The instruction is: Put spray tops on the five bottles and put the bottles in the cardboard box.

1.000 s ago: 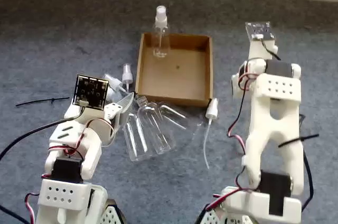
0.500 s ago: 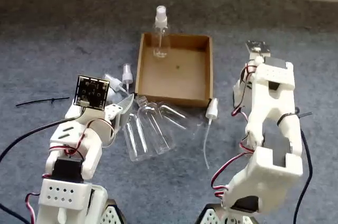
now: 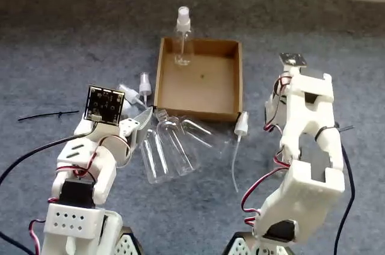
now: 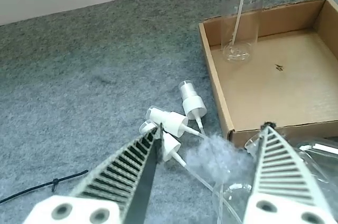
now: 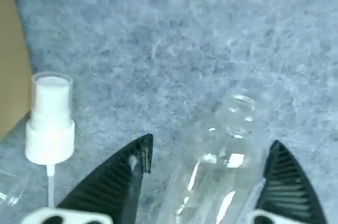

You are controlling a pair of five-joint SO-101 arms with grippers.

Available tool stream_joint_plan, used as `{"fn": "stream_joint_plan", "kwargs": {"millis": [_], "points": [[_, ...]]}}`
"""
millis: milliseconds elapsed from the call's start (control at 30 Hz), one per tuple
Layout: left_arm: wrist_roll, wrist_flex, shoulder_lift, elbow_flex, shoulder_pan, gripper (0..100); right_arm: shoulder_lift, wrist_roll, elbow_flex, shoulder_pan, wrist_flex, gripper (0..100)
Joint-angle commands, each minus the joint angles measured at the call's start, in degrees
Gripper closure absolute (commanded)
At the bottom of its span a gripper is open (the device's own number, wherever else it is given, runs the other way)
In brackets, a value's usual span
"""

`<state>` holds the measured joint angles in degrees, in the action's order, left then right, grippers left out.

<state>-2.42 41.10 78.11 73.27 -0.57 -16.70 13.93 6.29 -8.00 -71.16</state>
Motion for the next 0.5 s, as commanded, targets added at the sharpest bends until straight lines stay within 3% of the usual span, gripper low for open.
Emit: {"fn": "stream_joint_plan", "kwargs": {"millis": [0,300,467], "points": [[-0.4,-1.1,0.1,-0.3,0.2,73,0.4,-0.6,-2.4,-0.6,4.2,81.2],[-0.4,-1.0,0.2,-0.8,0.7,73,1.9,2.4,-0.9,-3.6,4.4,89.1],[-0.4,-0.6,0.0,-5.6,4.2,73,9.5,3.4,-8.1,-6.3,-2.6,89.6]]}}
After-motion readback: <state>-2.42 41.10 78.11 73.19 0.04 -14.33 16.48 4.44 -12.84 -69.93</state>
